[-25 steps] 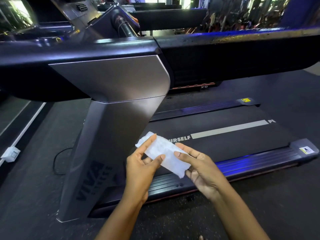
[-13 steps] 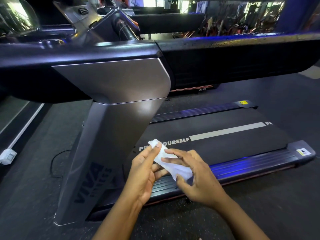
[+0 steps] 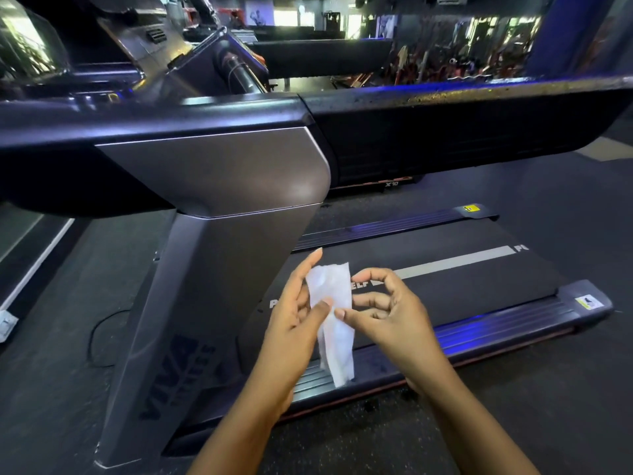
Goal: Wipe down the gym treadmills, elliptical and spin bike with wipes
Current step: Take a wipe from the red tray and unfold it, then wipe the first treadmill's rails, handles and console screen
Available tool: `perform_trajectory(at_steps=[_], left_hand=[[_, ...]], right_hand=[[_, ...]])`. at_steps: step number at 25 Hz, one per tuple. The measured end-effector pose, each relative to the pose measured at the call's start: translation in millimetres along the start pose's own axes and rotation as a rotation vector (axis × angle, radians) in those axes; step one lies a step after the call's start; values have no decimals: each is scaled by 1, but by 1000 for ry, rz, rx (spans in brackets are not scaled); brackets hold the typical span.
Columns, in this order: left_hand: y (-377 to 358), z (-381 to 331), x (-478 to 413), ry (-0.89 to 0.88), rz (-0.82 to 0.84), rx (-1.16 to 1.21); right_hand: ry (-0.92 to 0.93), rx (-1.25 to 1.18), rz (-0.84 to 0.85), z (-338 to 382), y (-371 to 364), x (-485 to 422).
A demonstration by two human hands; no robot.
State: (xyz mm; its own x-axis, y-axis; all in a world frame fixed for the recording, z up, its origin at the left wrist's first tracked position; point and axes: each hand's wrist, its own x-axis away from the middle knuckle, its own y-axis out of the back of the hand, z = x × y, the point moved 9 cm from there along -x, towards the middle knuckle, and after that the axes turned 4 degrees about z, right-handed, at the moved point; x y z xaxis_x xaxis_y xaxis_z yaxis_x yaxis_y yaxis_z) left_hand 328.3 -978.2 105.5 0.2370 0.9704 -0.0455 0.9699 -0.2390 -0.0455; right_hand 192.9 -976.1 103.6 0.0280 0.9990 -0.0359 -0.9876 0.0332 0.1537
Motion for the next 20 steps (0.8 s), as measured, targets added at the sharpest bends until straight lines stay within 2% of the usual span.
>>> perform_trajectory(at_steps=[4, 6, 9, 11, 12, 15, 16, 20], left_hand=[[-4, -14, 2, -99, 31, -223], [-1, -20, -1, -136, 43, -333], [5, -42, -10, -237, -10, -324], [3, -63, -16, -296, -15, -293], [1, -74, -19, -340, -13, -313], [-5, -105, -22, -505, -6, -441], [-7, -114, -23, -561, -15, -482], [-17, -160, -28, -835, -59, -728]], right_hand=[[113, 2, -121, 23, 10, 0], [134, -72, -113, 32, 14, -2], [111, -223, 76, 48, 10, -1], [108, -217, 174, 61, 9, 1], [133, -148, 160, 66, 14, -2], [225, 106, -59, 80, 39, -8], [253, 83, -98, 84, 44, -10], [341, -270, -167, 105, 61, -21]])
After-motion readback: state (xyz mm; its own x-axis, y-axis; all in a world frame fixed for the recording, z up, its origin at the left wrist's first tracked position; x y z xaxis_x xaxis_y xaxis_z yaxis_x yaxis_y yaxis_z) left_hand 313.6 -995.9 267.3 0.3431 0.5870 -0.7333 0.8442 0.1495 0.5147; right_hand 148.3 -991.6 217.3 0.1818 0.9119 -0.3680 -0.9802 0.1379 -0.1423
